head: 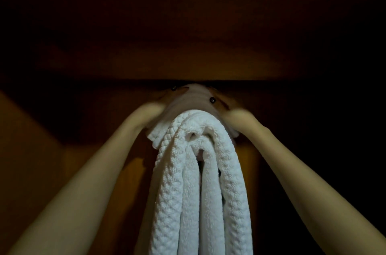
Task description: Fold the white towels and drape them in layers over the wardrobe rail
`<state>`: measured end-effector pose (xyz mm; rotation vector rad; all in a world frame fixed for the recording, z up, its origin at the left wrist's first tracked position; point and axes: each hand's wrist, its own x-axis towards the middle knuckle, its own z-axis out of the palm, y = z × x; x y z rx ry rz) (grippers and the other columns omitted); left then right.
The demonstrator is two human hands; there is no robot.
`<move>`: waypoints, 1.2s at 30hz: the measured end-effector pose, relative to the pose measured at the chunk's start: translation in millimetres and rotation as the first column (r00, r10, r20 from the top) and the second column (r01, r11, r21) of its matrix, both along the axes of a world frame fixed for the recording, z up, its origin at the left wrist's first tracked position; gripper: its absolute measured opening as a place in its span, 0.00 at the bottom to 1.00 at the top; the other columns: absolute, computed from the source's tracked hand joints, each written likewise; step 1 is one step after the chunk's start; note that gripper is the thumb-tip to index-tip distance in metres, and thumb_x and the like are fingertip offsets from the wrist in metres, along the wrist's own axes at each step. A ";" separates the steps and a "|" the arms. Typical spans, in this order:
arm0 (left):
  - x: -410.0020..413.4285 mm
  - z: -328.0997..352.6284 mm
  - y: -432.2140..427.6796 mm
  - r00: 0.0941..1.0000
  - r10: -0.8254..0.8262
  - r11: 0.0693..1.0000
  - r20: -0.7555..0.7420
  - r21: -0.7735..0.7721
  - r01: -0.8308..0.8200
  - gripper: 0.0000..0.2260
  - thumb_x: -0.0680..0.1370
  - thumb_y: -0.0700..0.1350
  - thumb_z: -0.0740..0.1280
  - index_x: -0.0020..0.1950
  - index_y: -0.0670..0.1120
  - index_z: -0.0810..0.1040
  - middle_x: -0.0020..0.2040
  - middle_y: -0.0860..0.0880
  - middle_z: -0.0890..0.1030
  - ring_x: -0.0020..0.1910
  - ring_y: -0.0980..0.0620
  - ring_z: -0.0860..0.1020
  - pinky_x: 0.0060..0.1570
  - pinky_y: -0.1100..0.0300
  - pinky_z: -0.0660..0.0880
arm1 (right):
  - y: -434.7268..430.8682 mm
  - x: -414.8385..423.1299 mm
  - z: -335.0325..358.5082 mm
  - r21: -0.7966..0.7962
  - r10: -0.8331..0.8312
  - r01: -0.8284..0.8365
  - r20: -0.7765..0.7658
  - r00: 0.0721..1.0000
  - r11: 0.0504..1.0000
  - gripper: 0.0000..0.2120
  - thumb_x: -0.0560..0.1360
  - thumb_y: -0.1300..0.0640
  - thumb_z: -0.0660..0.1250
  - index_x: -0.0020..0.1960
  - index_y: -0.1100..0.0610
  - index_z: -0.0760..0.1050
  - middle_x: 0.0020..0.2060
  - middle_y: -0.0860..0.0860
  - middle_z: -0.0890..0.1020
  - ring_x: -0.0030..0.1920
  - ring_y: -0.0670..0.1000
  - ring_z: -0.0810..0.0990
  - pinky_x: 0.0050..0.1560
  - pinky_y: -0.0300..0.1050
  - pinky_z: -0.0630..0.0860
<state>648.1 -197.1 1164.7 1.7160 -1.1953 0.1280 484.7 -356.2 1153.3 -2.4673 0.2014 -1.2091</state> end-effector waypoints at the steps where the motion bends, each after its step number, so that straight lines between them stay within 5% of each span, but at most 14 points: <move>1: 0.2 -4.2 0.3 1.000 0.008 0.999 -0.017 0.048 -0.008 0.17 0.80 0.50 0.61 0.69 0.50 0.71 0.65 0.53 0.74 0.61 0.54 0.74 0.52 0.75 0.66 | 2.5 -2.8 -3.9 0.019 -0.009 0.009 -0.030 0.999 1.000 0.21 0.84 0.52 0.56 0.76 0.46 0.61 0.75 0.47 0.64 0.74 0.49 0.64 0.66 0.35 0.61; 3: -6.7 -10.8 4.7 0.998 0.039 0.996 0.054 0.074 -0.043 0.19 0.83 0.48 0.58 0.74 0.46 0.66 0.72 0.48 0.68 0.68 0.49 0.70 0.59 0.68 0.64 | 5.2 -7.8 -8.4 0.037 -0.031 0.034 -0.063 0.997 0.999 0.23 0.83 0.50 0.56 0.77 0.42 0.57 0.77 0.44 0.60 0.74 0.49 0.62 0.63 0.35 0.62; 6: -23.6 -6.0 12.4 0.996 0.068 0.996 -0.054 -0.046 -0.071 0.16 0.82 0.52 0.61 0.68 0.48 0.73 0.61 0.51 0.77 0.53 0.54 0.75 0.40 0.68 0.71 | 11.9 -20.8 -3.1 0.021 -0.067 0.071 -0.131 0.989 0.997 0.24 0.83 0.50 0.56 0.77 0.41 0.55 0.76 0.47 0.63 0.72 0.51 0.66 0.62 0.38 0.65; 8: -40.0 -1.5 26.8 0.998 0.065 0.993 -0.013 -0.097 -0.066 0.07 0.82 0.48 0.60 0.56 0.51 0.76 0.45 0.53 0.78 0.40 0.56 0.74 0.30 0.69 0.69 | 18.9 -35.2 -0.1 0.029 -0.110 0.116 -0.143 0.984 0.993 0.21 0.83 0.52 0.56 0.75 0.41 0.60 0.60 0.54 0.79 0.52 0.50 0.80 0.48 0.40 0.74; 10: -53.4 0.3 43.1 0.995 0.037 0.989 0.093 -0.143 -0.023 0.10 0.82 0.46 0.60 0.44 0.49 0.78 0.37 0.51 0.78 0.35 0.56 0.74 0.31 0.66 0.70 | 33.2 -53.7 -0.8 0.030 -0.131 0.133 -0.063 0.989 0.991 0.15 0.83 0.54 0.55 0.68 0.45 0.70 0.42 0.53 0.81 0.35 0.46 0.77 0.34 0.40 0.71; 13: -72.1 -3.1 71.9 0.976 0.004 0.988 0.216 -0.150 0.029 0.10 0.82 0.47 0.61 0.56 0.46 0.81 0.49 0.52 0.81 0.48 0.55 0.79 0.48 0.59 0.75 | 63.7 -85.9 -7.0 -0.012 -0.136 0.136 0.004 0.991 0.991 0.19 0.84 0.54 0.54 0.73 0.55 0.68 0.65 0.52 0.77 0.62 0.49 0.76 0.58 0.41 0.72; 15: -87.8 -10.3 89.2 0.953 0.017 0.989 0.303 -0.144 0.029 0.14 0.82 0.46 0.62 0.66 0.47 0.77 0.59 0.53 0.78 0.60 0.55 0.75 0.59 0.57 0.73 | 86.5 -107.6 -15.6 -0.045 -0.150 0.150 0.007 0.989 0.988 0.20 0.84 0.55 0.55 0.75 0.56 0.66 0.71 0.51 0.72 0.70 0.49 0.70 0.63 0.38 0.67; 20: -149.7 -68.4 119.8 0.939 -0.078 0.924 0.334 -0.329 0.193 0.12 0.81 0.39 0.62 0.61 0.46 0.79 0.61 0.50 0.78 0.60 0.61 0.73 0.60 0.72 0.68 | 142.7 -163.3 -75.8 -0.024 -0.264 0.265 0.046 0.964 0.964 0.19 0.81 0.59 0.60 0.72 0.56 0.70 0.68 0.54 0.75 0.69 0.51 0.71 0.64 0.38 0.65; 23: -183.4 -122.4 123.2 0.926 -0.100 0.906 0.365 -0.352 0.237 0.13 0.78 0.40 0.62 0.60 0.45 0.80 0.62 0.51 0.77 0.69 0.55 0.68 0.69 0.63 0.63 | 165.8 -199.0 -136.3 0.050 -0.318 0.323 -0.083 0.944 0.945 0.20 0.80 0.59 0.60 0.72 0.55 0.70 0.68 0.55 0.74 0.69 0.53 0.70 0.67 0.43 0.64; 25: -206.6 -159.5 124.1 0.931 -0.073 0.922 0.357 -0.333 0.200 0.13 0.79 0.43 0.61 0.61 0.45 0.80 0.63 0.54 0.75 0.72 0.53 0.64 0.70 0.68 0.57 | 178.8 -229.7 -177.5 0.126 -0.324 0.344 -0.158 0.933 0.930 0.20 0.80 0.59 0.61 0.72 0.56 0.70 0.68 0.54 0.74 0.70 0.52 0.70 0.67 0.41 0.64; 31: -314.2 -289.7 105.0 0.857 -0.332 0.917 0.395 -0.076 0.390 0.15 0.79 0.41 0.63 0.64 0.42 0.77 0.62 0.46 0.79 0.65 0.48 0.72 0.67 0.63 0.63 | 204.1 -344.2 -301.8 0.274 -0.396 0.509 -0.376 0.838 0.816 0.22 0.81 0.57 0.62 0.74 0.55 0.66 0.71 0.54 0.71 0.72 0.51 0.67 0.71 0.44 0.63; 36: -418.4 -387.6 75.0 0.785 -0.548 0.836 0.289 0.190 0.514 0.16 0.81 0.42 0.62 0.69 0.45 0.73 0.66 0.48 0.75 0.69 0.50 0.68 0.69 0.57 0.63 | 202.2 -462.9 -401.9 0.265 -0.484 0.754 -0.630 0.608 0.601 0.24 0.81 0.55 0.62 0.76 0.54 0.63 0.71 0.58 0.69 0.72 0.56 0.67 0.70 0.47 0.64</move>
